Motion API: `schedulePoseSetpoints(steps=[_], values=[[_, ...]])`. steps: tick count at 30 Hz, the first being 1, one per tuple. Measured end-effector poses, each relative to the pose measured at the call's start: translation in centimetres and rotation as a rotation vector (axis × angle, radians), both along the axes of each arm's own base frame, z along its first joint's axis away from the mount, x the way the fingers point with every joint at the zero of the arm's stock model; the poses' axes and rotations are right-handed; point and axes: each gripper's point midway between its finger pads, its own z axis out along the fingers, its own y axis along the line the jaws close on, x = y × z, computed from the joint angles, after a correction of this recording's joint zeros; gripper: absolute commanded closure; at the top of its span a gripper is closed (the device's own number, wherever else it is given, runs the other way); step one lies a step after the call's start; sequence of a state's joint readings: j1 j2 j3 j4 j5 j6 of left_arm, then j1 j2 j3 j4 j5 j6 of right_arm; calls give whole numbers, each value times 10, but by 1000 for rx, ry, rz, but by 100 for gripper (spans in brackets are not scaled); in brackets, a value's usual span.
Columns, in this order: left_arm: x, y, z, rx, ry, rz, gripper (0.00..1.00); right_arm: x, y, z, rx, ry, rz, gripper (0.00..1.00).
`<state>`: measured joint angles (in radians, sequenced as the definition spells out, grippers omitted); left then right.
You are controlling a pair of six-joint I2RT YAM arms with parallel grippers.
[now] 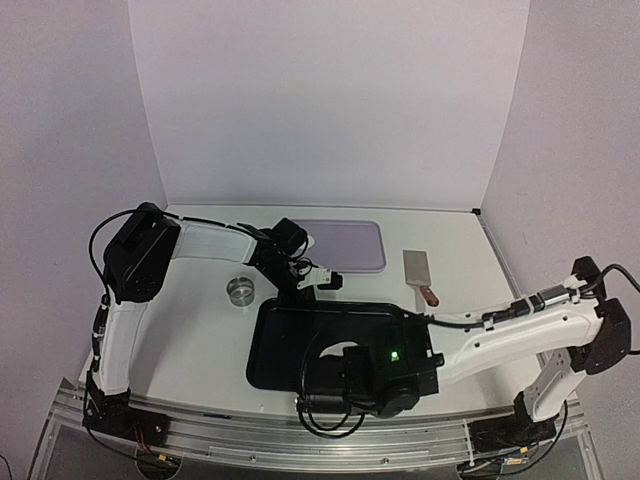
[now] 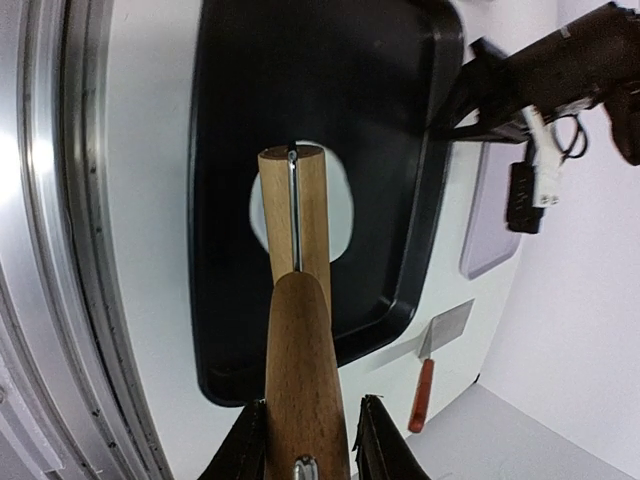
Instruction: Roll out the dumpling wrappers from the dough
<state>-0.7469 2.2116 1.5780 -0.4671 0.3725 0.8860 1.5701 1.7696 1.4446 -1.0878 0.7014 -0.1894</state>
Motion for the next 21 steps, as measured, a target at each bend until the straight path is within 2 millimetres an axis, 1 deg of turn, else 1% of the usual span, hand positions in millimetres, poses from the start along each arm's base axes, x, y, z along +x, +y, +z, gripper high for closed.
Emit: schedulePoseSetpoints(steps=[1,3,5,7,11,14,16,17,21], values=[[0,0,0,0,0,0,100,4,7,9,27,-7,5,100],[0,0,0,0,0,0,100,13,14,22,62,-18,13,100],[0,0,0,0,0,0,100,23,15,27,65,-26,21,100],[0,0,0,0,0,0,100,34,14,24,52,-29,26,100],[0,0,0,1,1,1,100,50,14,5,10,-22,45,100],[1,0,1,2,0,1,100,51,15,-24,-49,3,66,100],[1,0,1,2,-1,2,100,47,10,-43,-84,18,72,100],[1,0,1,3,-1,3,100,47,8,-46,-87,1,70,100],[1,1,1,2,-1,3,100,39,4,-45,-70,10,67,100]])
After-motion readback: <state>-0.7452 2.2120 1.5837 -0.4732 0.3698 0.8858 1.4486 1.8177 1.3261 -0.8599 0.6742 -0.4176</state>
